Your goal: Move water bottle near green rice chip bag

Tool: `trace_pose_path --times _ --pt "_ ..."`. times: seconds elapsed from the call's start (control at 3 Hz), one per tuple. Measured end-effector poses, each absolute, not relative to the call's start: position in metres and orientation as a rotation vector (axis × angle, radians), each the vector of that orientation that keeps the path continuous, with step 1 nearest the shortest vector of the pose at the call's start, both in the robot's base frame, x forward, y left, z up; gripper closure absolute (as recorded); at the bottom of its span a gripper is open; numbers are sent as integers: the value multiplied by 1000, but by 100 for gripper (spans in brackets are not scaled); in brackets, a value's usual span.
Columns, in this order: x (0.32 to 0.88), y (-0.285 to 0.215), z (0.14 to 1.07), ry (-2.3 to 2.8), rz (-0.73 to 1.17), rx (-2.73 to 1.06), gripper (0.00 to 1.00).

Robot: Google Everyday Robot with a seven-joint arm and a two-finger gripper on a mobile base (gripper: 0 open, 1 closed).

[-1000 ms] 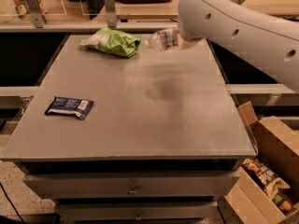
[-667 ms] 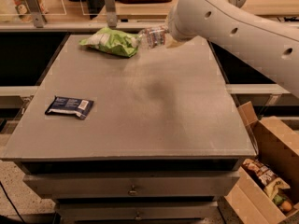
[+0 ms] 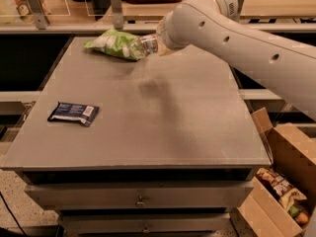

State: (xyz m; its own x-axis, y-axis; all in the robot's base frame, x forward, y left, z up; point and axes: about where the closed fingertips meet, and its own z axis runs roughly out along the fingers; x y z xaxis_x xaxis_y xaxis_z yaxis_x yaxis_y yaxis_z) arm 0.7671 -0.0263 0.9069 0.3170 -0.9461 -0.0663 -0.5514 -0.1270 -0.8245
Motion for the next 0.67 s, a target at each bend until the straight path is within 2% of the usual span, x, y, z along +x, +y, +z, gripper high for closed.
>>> trace_pose_path --times 0.33,0.67 --pt "771 -8 897 1300 -599 -1832 84" --pt "771 6 889 1260 -533 -1874 60"
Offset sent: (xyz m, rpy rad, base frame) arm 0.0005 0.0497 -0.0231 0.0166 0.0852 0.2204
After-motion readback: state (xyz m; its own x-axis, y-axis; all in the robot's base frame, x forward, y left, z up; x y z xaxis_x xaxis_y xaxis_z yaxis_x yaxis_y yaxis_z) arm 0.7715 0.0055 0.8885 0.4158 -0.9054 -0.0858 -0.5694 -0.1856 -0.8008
